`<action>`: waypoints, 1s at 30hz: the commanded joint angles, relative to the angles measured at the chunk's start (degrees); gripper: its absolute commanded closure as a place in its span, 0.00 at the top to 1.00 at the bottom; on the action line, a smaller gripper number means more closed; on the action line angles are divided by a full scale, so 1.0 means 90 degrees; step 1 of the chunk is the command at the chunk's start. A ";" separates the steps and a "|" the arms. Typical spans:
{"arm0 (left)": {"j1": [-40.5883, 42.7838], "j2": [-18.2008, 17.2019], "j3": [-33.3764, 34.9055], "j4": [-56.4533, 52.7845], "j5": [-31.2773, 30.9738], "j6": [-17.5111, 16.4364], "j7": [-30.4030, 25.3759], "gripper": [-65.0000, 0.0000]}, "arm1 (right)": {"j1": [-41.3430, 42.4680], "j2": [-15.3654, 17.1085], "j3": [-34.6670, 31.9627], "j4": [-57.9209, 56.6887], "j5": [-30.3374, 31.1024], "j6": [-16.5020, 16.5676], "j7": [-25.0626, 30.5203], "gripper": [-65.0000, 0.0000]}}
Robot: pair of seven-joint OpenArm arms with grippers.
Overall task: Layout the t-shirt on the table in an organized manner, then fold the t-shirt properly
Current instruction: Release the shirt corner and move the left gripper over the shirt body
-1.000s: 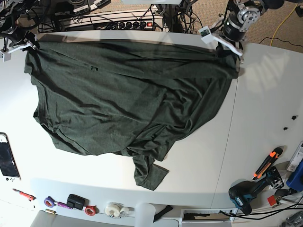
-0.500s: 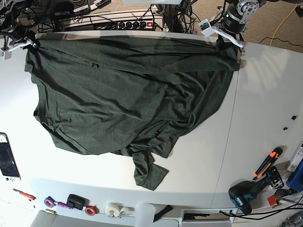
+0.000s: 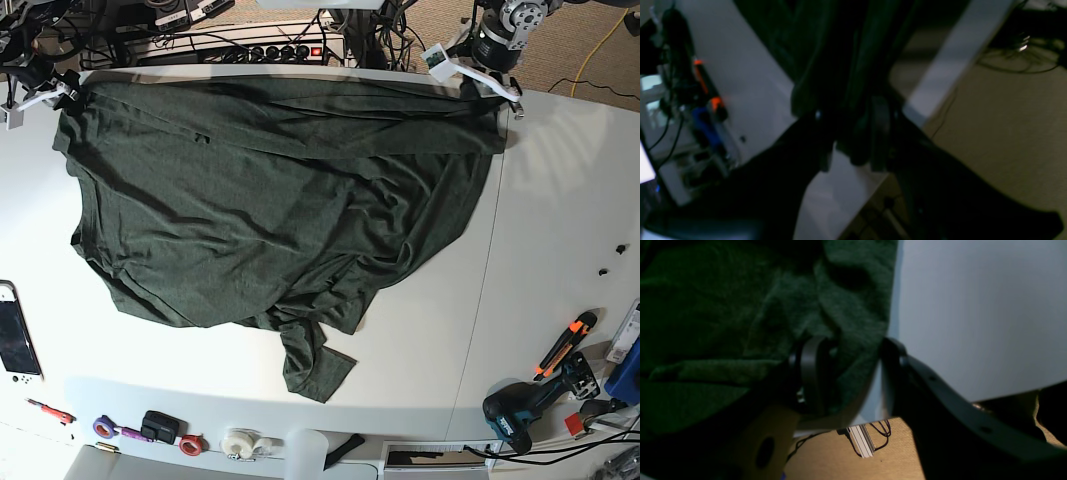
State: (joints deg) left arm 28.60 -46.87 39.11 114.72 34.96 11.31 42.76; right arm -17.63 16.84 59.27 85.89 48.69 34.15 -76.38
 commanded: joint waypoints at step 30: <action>0.0051 -0.0158 0.0010 0.0908 0.0770 -0.0112 0.1073 0.30 | -0.0017 0.0143 0.1885 0.0087 0.0879 0.0104 0.0185 0.40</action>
State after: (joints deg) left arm 28.77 -47.51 39.31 121.80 40.80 9.45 52.21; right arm -17.61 16.80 75.75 85.86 55.53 34.61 -75.85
